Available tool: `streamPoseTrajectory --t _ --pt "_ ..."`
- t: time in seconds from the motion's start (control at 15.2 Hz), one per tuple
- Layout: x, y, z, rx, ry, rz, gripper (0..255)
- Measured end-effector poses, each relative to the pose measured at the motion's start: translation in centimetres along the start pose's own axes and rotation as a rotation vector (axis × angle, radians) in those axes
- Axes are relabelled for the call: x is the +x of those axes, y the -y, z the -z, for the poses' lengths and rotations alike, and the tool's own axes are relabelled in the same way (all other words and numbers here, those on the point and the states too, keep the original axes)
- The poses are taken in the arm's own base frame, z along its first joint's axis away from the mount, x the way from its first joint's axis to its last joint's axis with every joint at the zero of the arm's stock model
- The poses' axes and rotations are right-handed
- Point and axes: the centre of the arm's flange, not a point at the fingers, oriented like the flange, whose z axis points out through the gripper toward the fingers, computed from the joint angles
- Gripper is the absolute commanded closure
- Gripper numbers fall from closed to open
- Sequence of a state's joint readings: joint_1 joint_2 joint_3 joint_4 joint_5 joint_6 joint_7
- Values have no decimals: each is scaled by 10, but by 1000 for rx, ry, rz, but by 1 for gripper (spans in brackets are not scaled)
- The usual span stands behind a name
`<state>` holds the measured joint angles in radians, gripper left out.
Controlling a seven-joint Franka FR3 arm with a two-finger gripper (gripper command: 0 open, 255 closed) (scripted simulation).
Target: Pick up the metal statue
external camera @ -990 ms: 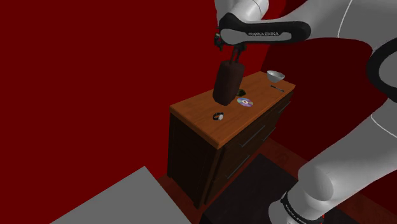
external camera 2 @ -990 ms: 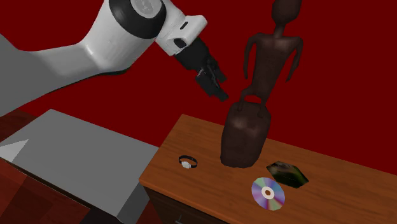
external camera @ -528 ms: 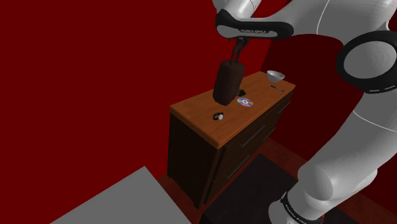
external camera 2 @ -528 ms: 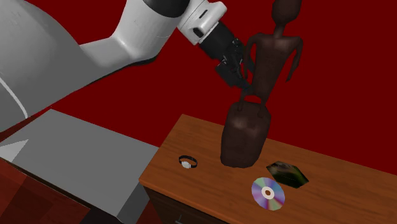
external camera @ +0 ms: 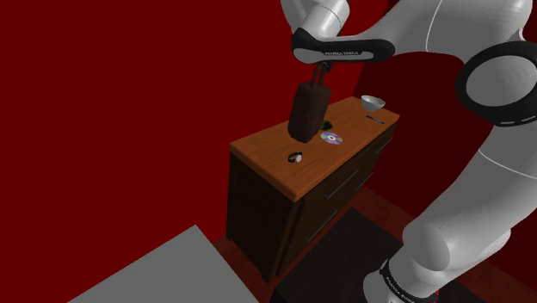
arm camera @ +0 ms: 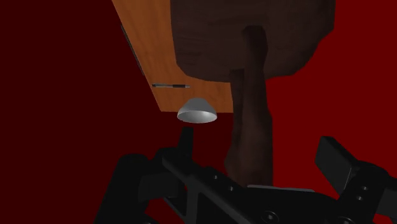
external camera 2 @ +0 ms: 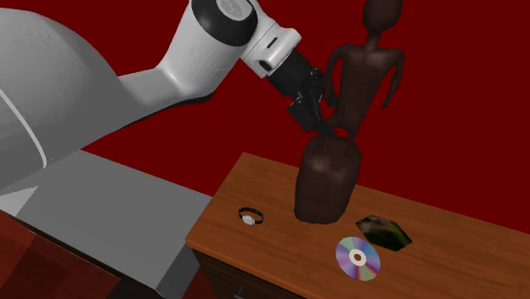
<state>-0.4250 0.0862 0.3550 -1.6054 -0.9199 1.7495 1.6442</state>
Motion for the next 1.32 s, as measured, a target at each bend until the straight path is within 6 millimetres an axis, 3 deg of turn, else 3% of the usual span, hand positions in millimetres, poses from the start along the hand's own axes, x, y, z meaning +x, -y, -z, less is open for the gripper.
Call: streamPoseTrajectory --t 0.73,1.32 --pt "1 -1 -1 -3 -1 1 255" --pt "35 3 27 -3 3 3 255"
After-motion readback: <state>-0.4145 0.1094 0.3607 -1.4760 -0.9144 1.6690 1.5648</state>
